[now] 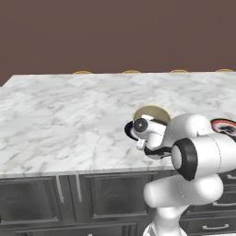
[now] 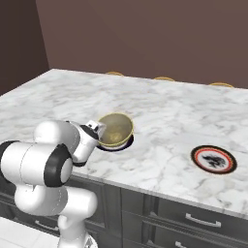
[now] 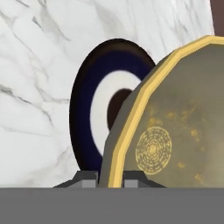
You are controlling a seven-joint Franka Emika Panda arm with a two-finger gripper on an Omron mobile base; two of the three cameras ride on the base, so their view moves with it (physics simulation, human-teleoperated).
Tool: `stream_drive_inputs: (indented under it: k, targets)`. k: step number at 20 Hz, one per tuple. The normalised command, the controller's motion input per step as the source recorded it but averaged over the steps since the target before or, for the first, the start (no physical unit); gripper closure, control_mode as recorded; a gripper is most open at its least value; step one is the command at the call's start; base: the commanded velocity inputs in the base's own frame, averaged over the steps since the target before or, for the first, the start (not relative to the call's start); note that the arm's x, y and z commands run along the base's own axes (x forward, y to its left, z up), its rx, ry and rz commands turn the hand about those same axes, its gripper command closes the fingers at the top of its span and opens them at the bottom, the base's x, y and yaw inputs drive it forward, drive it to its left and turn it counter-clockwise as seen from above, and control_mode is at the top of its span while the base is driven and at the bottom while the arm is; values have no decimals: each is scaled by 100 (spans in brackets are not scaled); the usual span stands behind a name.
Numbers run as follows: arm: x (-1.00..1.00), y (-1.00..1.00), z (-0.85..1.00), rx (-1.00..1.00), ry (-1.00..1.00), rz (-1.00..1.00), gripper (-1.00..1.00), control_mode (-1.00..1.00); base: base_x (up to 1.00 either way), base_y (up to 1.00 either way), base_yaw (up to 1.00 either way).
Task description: Move the bowls from the cabinet to the plates on the dining table.
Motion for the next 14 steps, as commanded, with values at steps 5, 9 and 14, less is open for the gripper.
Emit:
stream_drive_inputs:
  k: [5,9,14]
  targets:
    - [0,19,0,-4,4,5,100,-100,0,0,0]
    - [0,6,-5,-8,1,5,100,-100,0,0,0]
    - [0,0,-22,-9,2,4,100,-100,0,0,0]
